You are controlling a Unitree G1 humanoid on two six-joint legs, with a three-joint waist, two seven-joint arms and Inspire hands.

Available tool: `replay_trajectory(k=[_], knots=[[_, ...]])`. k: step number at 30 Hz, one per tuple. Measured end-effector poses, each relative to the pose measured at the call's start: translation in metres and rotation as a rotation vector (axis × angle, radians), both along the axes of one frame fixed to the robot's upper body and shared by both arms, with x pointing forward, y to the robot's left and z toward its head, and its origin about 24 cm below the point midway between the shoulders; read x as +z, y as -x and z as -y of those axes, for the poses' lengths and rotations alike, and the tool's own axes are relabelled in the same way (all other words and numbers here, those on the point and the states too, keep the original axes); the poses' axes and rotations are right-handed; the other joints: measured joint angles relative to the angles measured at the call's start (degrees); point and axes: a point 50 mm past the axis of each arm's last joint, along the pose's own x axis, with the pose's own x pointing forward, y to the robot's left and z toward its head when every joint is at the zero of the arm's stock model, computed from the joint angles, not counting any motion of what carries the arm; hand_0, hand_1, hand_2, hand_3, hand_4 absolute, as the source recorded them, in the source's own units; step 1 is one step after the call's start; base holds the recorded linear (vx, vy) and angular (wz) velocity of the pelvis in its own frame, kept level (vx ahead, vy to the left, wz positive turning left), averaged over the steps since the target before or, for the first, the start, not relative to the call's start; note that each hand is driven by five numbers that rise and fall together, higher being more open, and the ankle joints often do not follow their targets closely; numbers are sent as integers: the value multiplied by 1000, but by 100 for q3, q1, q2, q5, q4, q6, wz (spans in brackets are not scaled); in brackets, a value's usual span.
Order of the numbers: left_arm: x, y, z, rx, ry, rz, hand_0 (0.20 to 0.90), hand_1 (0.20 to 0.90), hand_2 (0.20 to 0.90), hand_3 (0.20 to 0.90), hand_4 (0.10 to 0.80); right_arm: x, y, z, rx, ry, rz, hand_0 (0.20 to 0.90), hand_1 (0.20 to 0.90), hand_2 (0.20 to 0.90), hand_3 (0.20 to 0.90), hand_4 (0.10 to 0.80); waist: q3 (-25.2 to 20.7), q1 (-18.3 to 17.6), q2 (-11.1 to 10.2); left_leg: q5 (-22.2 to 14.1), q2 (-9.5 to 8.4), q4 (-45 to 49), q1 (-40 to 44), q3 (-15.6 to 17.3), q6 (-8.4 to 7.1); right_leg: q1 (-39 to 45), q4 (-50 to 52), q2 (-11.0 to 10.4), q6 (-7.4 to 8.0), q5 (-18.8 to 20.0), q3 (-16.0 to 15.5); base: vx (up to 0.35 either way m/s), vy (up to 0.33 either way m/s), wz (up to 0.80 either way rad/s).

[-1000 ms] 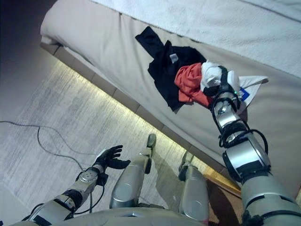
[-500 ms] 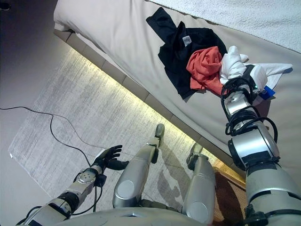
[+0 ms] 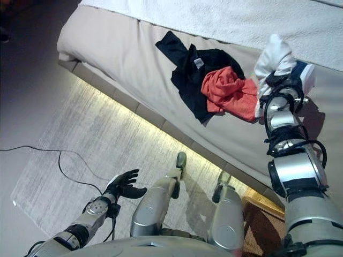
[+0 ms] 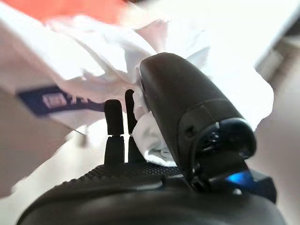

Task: Pick up the clothes from the bed and place them into the basket

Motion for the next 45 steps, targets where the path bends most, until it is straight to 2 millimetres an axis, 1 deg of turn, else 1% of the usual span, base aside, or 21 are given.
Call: replay_trajectory(k=[4,10,18,20,21,22,24,25,26,27,29,30,31,33,34,37,40,41,42,44,45], knots=[[-8,16,3,28,-1,-46,900,900,900,900,800,-16,16,5,1,-23,41,300,300,300,200,100,-349,-111,-55,29,3,-345,404,33,3,521,-623,105,114,171,-7,87,-27,-4],[-21,53,-4,56,-52,-137,900,900,900,900,800,-63,47,-7,13,-99,47,300,300,300,200,100,-1008,-388,-574,29,6,-792,1109,286,3,1425,-1657,265,184,422,63,45,-31,-11],[-25,57,2,41,-72,-160,900,900,900,900,800,-99,93,-21,6,-202,111,300,300,300,200,100,-1346,-667,-886,18,46,-833,1495,475,-7,1847,-2015,339,182,483,268,-30,-13,-15],[-26,58,8,47,-63,-161,900,900,900,900,800,-114,102,-26,-7,-235,91,300,300,300,200,100,-1376,-700,-953,-3,13,-691,1521,443,-27,1804,-2038,353,142,510,483,48,67,-51],[-27,61,8,57,-61,-167,900,900,900,900,800,-126,109,-33,-27,-276,78,300,300,300,200,100,-1410,-640,-1043,-45,-20,-529,1528,175,27,1786,-2035,333,122,522,726,7,93,-93],[-28,65,6,72,-69,-171,900,900,900,900,800,-134,111,-42,-33,-309,70,300,300,300,200,100,-1437,-616,-1103,-293,-74,-322,1436,-135,172,1782,-2036,303,77,578,983,-27,129,-133],[-29,71,10,97,-69,-162,900,900,900,900,800,-140,113,-51,-28,-329,61,300,300,300,200,100,-1543,-473,-1056,-669,-524,-733,1496,-1301,253,1514,-2032,284,84,680,1691,-25,158,-173],[-31,74,15,92,-63,-160,900,900,900,900,800,-140,113,-51,-29,-326,61,300,300,300,200,100,-1582,-511,-892,-644,-643,-881,1462,-1348,284,1415,-2043,384,153,766,1931,5,172,-160],[-32,80,16,80,-68,-173,900,900,900,900,800,-144,118,-48,-54,-329,51,300,300,300,200,100,-1608,-574,-738,-378,-570,-859,1438,-1244,431,1423,-2069,521,196,795,2001,-2,167,-114],[-32,79,13,72,-81,-174,900,900,900,900,800,-153,127,-46,-91,-347,24,300,300,300,200,100,-1663,-655,-817,-381,-602,-880,1483,-1145,345,1431,-2094,476,240,815,2106,-56,170,-63],[-28,71,5,54,-95,-154,900,900,900,900,800,-169,147,-35,-177,-383,-3,300,300,300,200,100,-1742,-883,-969,-383,-639,-887,1465,-884,377,1235,-2018,386,264,770,2151,-87,133,-57],[-28,71,2,54,-103,-156,900,900,900,900,800,-173,152,-32,-212,-407,-6,300,300,300,200,100,-1716,-879,-1006,-378,-636,-884,1464,-705,393,1106,-1893,323,272,773,2058,-121,81,-102],[-27,71,-1,55,-109,-160,900,900,900,900,800,-177,155,-30,-234,-422,-17,300,300,300,200,100,-1710,-882,-1019,-341,-616,-881,1480,-364,439,960,-1771,190,266,798,1659,-171,64,-156],[-28,75,-5,63,-118,-174,900,900,900,900,800,-184,159,-25,-255,-432,-46,300,300,300,200,100,-1652,-722,-902,-421,-493,-800,1572,312,567,754,-1368,-229,355,738,383,-199,29,-182],[-28,74,-6,64,-120,-171,900,900,900,900,800,-185,161,-24,-266,-432,-50,300,300,300,200,100,-1619,-684,-838,-452,-440,-799,1632,501,608,737,-1148,-356,397,709,107,-221,-6,-136],[-25,68,-7,68,-121,-148,900,900,900,900,800,-187,162,-25,-293,-428,-56,300,300,300,200,100,-1564,-588,-730,-486,-252,-801,1649,913,674,877,-576,-603,447,672,-84,-288,-44,-84],[-24,64,-6,73,-115,-127,900,900,900,900,800,-195,163,-32,-320,-403,-99,300,300,300,200,100,-1530,-160,-656,-472,94,-719,1651,1318,660,1220,-120,-715,674,479,-466,-171,-225,-71],[-23,64,-8,86,-114,-121,900,900,900,900,800,-197,162,-38,-310,-398,-110,300,300,300,200,100,-1529,39,-745,-442,143,-704,1651,1465,583,1465,-619,-693,645,571,-667,-135,-263,-98],[-22,63,-12,104,-120,-118,900,900,900,900,800,-197,157,-47,-286,-393,-114,300,300,300,200,100,-1515,135,-935,-412,121,-706,1624,1542,418,1728,-1338,-608,713,736,-583,-83,-191,-68],[-25,65,-5,115,-100,-124,900,900,900,900,800,-197,148,-50,-280,-371,-127,300,300,300,200,100,-1534,115,-935,-344,230,-716,1503,1538,138,1955,-2030,-341,708,725,-572,-65,-117,-25],[-26,66,3,116,-77,-124,900,900,900,900,800,-197,148,-48,-295,-364,-136,300,300,300,200,100,-1569,112,-872,-319,351,-769,1443,1484,103,1933,-2143,-184,603,808,-581,-39,-137,-18]])
